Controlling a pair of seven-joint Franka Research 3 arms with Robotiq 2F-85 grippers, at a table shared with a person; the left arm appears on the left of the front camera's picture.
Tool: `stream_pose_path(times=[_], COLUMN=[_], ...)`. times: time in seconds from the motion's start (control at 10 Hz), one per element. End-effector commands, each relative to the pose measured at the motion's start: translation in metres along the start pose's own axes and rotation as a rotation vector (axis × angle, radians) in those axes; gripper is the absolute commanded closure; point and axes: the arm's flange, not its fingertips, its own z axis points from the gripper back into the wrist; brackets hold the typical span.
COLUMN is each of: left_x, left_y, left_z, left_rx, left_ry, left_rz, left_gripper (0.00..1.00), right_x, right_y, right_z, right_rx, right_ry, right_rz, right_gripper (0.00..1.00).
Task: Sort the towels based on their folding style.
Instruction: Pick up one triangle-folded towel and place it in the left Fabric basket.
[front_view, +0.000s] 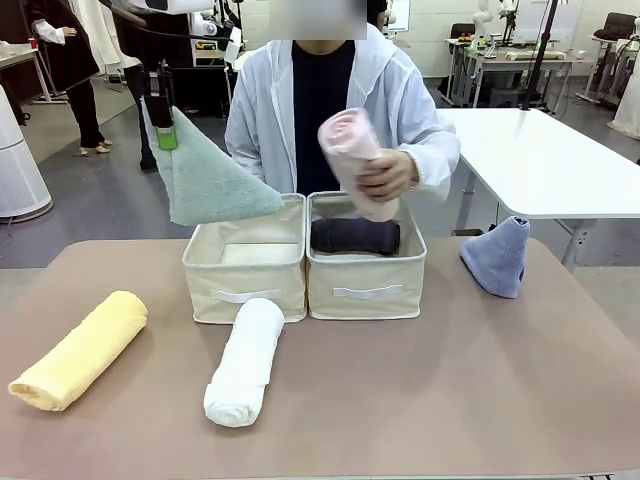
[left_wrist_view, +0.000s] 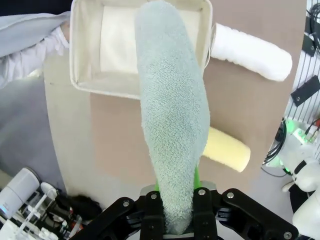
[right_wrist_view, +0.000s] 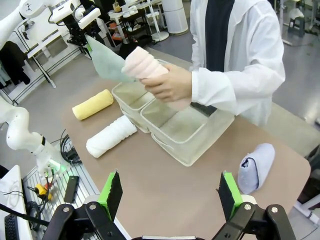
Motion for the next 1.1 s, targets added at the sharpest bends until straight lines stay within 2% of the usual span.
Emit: stream_pose_path(times=[0.0,0.1,0.2,0.4,0.8,0.9,1.0], left_x=[-0.108,-0.160,-0.184,-0.197,-0.184,-0.165,-0.130], left_y=[-0.036,-0.063,-0.078,-0.085,-0.071,-0.058,-0.035], left_z=[0.037,0.038,0.034,0.031,0.029,0.028,0.033], left_rx=[0.081,0.101,0.107,0.109,0.098,0.138,0.164], left_ry=[0.048,0.081,0.065,0.047,0.013,0.027,0.011], left_rz=[0.040,0.137,0.184,0.204,0.198,0.208,0.202], left_gripper=[0.81,0.81,0.81,0.81,0.81,0.81,0.81], right_x=[-0.001,-0.001,-0.001,-0.001,-0.001,-0.001,-0.001], right_y=[-0.001,-0.001,-0.001,-0.001,-0.001,-0.001,-0.001], right_z=[-0.003,-0.003,-0.003,-0.003,-0.003,-0.003,-0.003], right_rx=[0.021,0.021,0.021,0.021,0.021,0.021,0.021], right_ry=[-0.022,-0.022,-0.022,-0.022,-0.022,-0.022,-0.022], right_rz=[0.012,0.012,0.012,0.012,0.012,0.012,0.012], right_gripper=[0.00,0.00,0.00,0.00,0.00,0.00,0.00])
